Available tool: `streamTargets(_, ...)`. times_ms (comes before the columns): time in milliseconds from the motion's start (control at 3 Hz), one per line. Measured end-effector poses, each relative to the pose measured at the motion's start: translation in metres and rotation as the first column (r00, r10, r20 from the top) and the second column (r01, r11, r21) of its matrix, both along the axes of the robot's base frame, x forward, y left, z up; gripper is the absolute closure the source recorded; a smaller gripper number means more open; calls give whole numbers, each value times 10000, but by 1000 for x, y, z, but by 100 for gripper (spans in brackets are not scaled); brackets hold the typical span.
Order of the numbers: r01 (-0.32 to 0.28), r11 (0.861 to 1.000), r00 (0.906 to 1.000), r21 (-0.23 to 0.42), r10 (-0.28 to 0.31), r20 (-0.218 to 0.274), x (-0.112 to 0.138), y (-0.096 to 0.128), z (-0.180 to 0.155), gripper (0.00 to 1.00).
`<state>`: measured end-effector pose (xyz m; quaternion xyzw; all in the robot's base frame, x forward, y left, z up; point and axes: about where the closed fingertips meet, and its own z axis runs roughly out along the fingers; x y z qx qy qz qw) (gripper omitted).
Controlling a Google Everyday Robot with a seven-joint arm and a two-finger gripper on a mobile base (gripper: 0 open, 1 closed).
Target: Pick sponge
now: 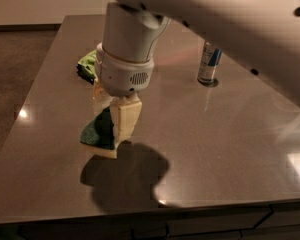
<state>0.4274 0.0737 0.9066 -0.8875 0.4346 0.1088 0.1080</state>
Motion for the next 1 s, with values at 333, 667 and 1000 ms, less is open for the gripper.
streamTargets(333, -22, 9987, 10000, 511, 21, 31, 3, -4, 33, 100)
streamTargets(667, 4, 9926, 9995, 1217, -42, 306, 10, -1, 65, 100)
streamTargets(1000, 6, 9924, 9995, 1230, -46, 319, 10, -1, 66, 100)
